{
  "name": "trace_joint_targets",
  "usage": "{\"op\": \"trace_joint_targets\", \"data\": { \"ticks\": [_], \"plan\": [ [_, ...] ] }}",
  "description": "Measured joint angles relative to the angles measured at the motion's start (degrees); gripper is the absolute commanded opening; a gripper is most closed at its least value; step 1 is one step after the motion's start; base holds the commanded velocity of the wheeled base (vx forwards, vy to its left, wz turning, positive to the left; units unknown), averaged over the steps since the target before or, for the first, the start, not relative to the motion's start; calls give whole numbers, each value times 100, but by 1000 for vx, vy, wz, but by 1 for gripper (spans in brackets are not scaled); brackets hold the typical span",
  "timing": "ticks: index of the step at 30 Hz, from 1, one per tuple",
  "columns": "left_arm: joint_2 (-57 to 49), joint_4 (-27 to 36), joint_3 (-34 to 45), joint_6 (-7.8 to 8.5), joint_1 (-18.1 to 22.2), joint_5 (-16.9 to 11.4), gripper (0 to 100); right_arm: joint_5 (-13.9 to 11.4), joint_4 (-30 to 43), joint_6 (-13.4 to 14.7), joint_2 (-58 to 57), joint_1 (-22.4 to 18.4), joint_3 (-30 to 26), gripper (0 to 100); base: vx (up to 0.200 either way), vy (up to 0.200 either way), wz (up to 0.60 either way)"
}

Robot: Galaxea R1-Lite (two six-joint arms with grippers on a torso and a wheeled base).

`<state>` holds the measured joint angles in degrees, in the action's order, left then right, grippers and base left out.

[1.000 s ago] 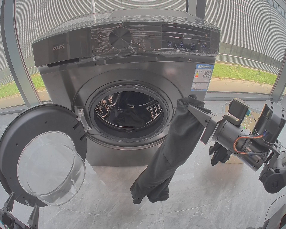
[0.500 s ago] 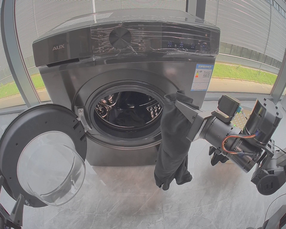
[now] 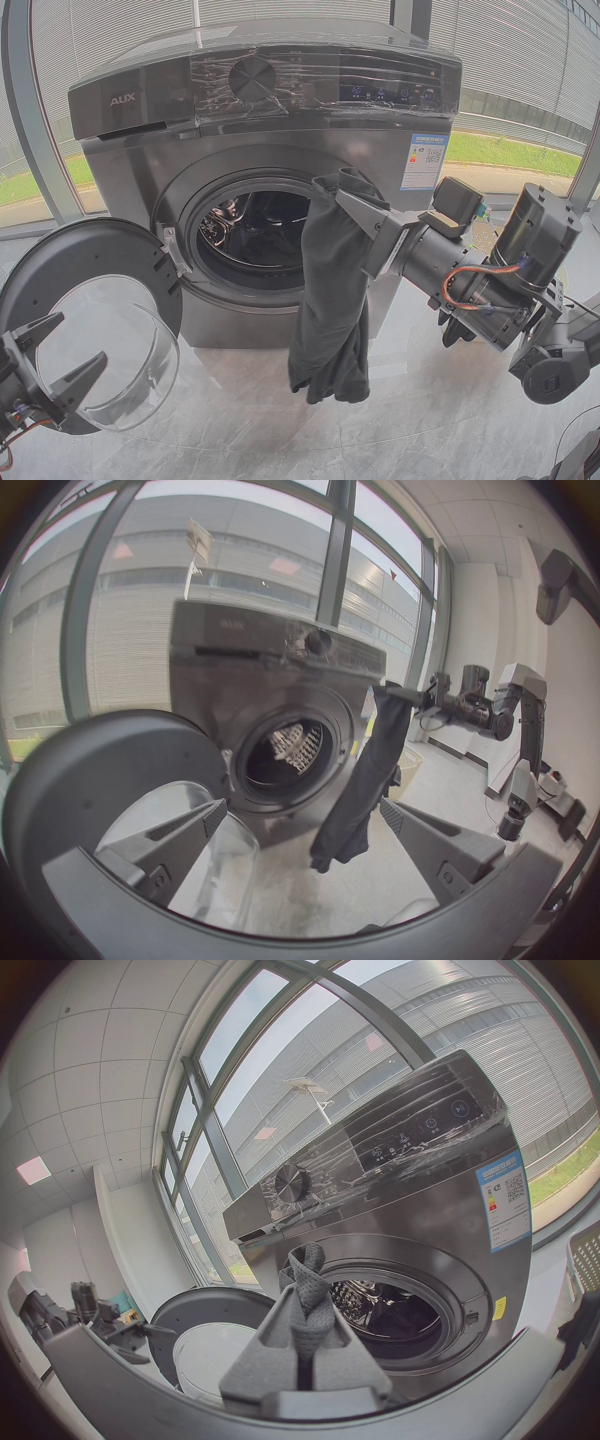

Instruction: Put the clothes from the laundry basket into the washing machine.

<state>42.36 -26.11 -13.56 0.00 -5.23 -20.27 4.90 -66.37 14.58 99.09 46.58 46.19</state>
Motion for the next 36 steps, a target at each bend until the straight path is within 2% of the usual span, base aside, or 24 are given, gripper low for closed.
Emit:
{"op": "trace_joint_targets", "data": {
  "ticks": [7, 14, 26, 36],
  "plan": [
    [1921, -1292, 177, 89, -546, -169, 100, -22, 5, 48, 240, 30, 372, 0, 0, 0, 0],
    [3368, -2146, 207, 169, -890, -222, 100, -15, -33, 66, 568, 39, 733, 0, 0, 0, 0],
    [5185, -3345, 177, 218, -1449, -222, 100, 82, -66, 55, 887, 49, 973, 0, 0, 0, 0],
    [6489, -4647, 77, 218, -1819, -244, 100, 93, -72, 44, 946, 61, 996, 0, 0, 0, 0]
  ]
}}
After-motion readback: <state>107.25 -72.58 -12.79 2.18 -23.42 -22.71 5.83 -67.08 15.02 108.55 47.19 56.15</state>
